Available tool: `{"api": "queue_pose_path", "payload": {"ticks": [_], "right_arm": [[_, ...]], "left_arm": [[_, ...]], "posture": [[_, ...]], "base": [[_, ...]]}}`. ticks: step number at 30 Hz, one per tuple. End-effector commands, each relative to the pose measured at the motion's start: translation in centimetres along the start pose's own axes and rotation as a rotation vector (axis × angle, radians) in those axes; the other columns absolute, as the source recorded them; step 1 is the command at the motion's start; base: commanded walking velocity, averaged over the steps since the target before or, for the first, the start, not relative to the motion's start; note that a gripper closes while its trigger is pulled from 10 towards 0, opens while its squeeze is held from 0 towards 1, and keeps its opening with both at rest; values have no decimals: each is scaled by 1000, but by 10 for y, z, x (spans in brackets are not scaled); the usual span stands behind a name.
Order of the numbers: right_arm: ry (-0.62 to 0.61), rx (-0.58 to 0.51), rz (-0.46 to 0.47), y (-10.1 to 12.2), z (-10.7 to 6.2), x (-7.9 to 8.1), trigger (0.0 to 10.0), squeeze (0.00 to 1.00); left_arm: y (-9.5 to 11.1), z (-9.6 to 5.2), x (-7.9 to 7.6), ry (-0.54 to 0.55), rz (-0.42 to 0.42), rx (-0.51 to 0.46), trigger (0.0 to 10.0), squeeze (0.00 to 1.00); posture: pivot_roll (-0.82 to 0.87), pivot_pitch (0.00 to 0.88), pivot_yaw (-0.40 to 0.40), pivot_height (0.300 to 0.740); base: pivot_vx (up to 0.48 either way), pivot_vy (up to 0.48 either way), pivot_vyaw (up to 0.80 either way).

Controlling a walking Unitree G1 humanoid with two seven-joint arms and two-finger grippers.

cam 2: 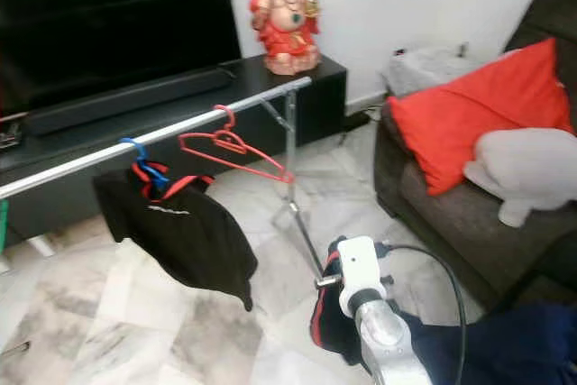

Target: Hang hanger

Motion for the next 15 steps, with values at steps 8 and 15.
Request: {"api": "queue_pose_path", "payload": {"ticks": [8,15], "right_arm": [[-5,-25,-7,4,4,-1,10000,0],[5,-51,44,8,5,1,10000,0]], "left_arm": [[1,0,3,5,14,-3,10000,0],[2,0,3,7,8,-6,10000,0]], "posture": [[-86,14,64,740],[-84,28,59,740]], "base": [[0,0,800],[0,0,457]]}}
Point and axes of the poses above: a point about 5 cm out from each wrist's last joint towards the gripper, its own z axis pointing out of the wrist towards the gripper, its own y axis along the axis of the wrist's last joint, x = y × z, the point moved 5 cm from there along z, pointing out of the wrist towards the gripper, and after that the axes turned 13 degrees about -z, right-handed, at the moved point
